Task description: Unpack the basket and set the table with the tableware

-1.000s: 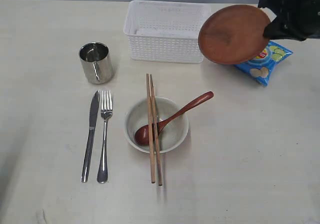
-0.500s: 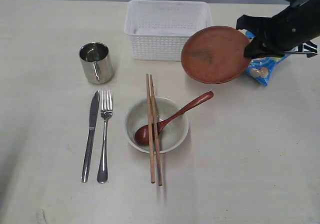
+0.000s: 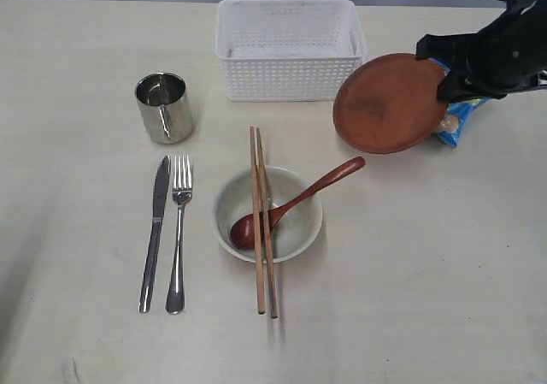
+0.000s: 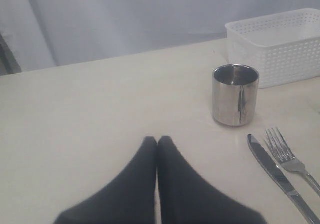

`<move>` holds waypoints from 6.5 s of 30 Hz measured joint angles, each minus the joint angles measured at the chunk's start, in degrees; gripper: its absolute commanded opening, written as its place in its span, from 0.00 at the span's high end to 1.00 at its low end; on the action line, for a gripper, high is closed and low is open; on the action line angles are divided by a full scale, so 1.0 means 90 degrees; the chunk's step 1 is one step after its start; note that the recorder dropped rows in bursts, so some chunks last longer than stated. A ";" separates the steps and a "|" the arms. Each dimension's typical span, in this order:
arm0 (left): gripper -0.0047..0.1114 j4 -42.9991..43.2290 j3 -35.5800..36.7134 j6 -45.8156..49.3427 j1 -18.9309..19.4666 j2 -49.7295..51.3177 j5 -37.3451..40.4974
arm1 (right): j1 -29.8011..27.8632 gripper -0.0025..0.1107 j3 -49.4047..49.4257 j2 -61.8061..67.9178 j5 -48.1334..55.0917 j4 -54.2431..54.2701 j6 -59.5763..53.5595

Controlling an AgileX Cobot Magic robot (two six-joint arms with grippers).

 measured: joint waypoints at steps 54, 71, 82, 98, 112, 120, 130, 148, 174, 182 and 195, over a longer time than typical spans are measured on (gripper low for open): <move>0.96 0.0000 0.0000 0.0000 0.0000 0.0000 0.0000 | 0.1981 0.98 -0.1681 0.1044 0.1888 -0.0378 0.0302; 0.96 0.0000 0.0000 0.0000 0.0000 0.0000 0.0000 | 0.2252 0.69 0.0614 -0.0821 0.1471 -0.0324 0.0470; 0.96 0.0000 0.0000 0.0000 0.0000 0.0000 0.0000 | 0.3220 0.54 0.1424 -0.1831 0.1370 0.0429 0.1249; 0.96 0.0000 0.0000 0.0000 0.0000 0.0000 0.0000 | 0.3780 0.54 0.1594 -0.0669 0.0060 0.0527 0.1989; 0.96 0.0000 0.0000 0.0000 0.0000 0.0000 0.0000 | 0.3780 0.69 0.1594 -0.0260 -0.0758 0.0516 0.2264; 0.96 0.0000 0.0000 0.0000 0.0000 0.0000 0.0000 | 0.3780 0.70 0.1594 -0.0230 -0.0771 0.0516 0.2264; 0.96 0.0000 0.0000 0.0000 0.0000 0.0000 0.0000 | 0.3780 0.70 0.1594 0.0075 -0.0804 0.0516 0.2264; 0.96 0.0000 0.0000 0.0000 0.0000 0.0000 0.0000 | 0.3780 0.70 0.1594 0.0075 -0.0840 0.0516 0.2264; 0.96 0.0000 0.0000 0.0000 0.0000 0.0000 0.0000 | 0.3780 0.70 0.1594 0.0402 -0.1138 0.0645 0.2252; 0.96 0.0000 0.0000 0.0000 0.0000 0.0000 0.0000 | 0.3780 0.70 0.1594 0.0425 -0.1112 0.0681 0.2136; 0.96 0.0000 0.0000 0.0000 0.0000 0.0000 0.0000 | 0.3780 0.70 0.1594 0.0425 -0.0706 0.0693 0.1793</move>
